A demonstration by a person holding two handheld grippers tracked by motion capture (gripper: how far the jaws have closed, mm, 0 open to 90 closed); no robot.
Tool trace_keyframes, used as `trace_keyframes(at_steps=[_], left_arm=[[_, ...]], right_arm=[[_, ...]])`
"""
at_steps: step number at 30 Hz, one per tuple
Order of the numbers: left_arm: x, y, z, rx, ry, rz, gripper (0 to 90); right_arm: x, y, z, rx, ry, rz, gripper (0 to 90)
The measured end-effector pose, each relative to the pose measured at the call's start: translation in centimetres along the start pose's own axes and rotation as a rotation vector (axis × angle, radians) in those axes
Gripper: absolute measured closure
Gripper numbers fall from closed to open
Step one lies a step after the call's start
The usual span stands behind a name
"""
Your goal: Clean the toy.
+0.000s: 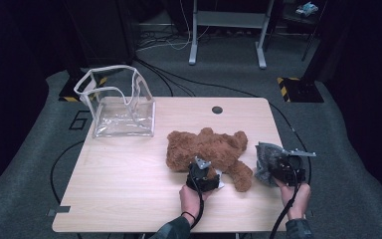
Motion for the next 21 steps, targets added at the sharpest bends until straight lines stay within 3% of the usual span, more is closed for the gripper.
trace_keyframes(at_steps=[2, 3, 7, 11, 21], left_arm=[[0.03, 0.02, 0.07, 0.0, 0.004, 0.009, 51.2], [-0.02, 0.03, 0.1, 0.003, -0.003, 0.04, 53.6], [-0.03, 0.17, 0.28, 0.007, 0.005, 0.031, 57.9], [0.08, 0.03, 0.32, 0.006, 0.017, 0.048, 65.7], [0.41, -0.08, 0.11, -0.01, 0.041, 0.093, 71.8]], right_arm=[[0.01, -0.12, 0.06, 0.002, -0.001, 0.005, 71.9], [0.04, -0.19, 0.15, 0.003, 0.001, -0.003, 72.0], [0.04, -0.38, 0.26, 0.006, 0.001, -0.003, 71.9], [0.06, -0.36, 0.24, 0.007, 0.002, -0.002, 72.0], [0.07, -0.18, 0.01, 0.005, 0.003, 0.005, 71.9]])
Point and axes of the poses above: each handheld gripper's, and its own axes: z roughly forward along the jaws, x roughly out of its top, y roughly to its right, the point moved 9 cm from there along z, roughly forward along the jaws, and after that the axes turned 2 degrees about -x, right-handed, at the moved point
